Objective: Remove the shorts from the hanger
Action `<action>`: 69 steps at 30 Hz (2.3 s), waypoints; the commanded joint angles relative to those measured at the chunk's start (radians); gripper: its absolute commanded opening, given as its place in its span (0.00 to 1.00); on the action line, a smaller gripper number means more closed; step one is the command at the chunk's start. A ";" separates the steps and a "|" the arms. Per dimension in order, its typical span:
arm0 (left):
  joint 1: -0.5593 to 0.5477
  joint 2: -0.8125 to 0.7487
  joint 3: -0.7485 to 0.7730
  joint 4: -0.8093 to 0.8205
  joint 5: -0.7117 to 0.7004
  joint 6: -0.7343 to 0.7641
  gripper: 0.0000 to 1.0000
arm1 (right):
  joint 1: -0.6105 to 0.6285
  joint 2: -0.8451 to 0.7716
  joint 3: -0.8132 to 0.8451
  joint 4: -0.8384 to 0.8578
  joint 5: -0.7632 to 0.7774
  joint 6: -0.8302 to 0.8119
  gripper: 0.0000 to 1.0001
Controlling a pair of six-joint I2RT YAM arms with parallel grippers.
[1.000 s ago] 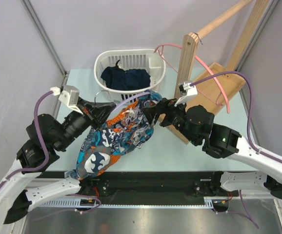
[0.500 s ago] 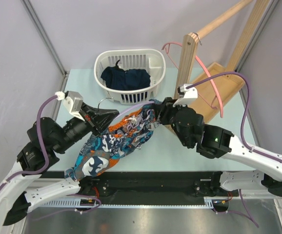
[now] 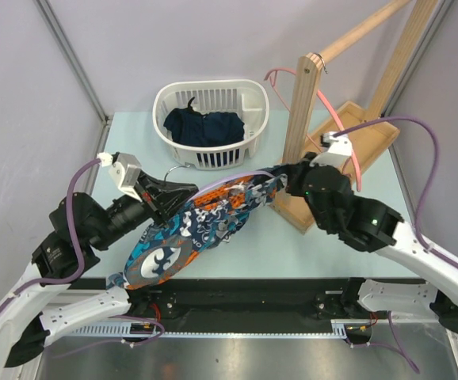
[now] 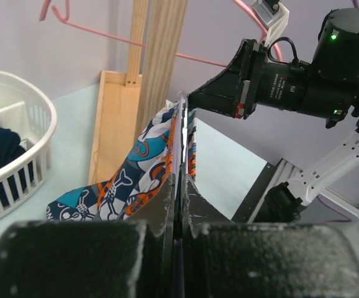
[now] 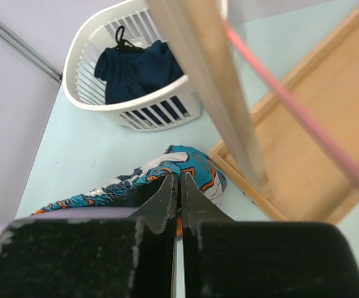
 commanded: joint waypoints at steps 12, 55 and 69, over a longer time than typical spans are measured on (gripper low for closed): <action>0.003 -0.040 -0.089 0.369 0.187 -0.059 0.00 | -0.065 -0.287 -0.205 -0.258 0.050 0.101 0.00; 0.011 0.197 -0.272 1.383 0.039 -0.114 0.00 | 0.248 -0.270 -0.323 0.325 -0.426 -0.105 0.00; 0.011 0.202 -0.195 1.324 0.068 -0.282 0.00 | 0.209 -0.239 -0.323 0.378 -0.262 -0.115 0.00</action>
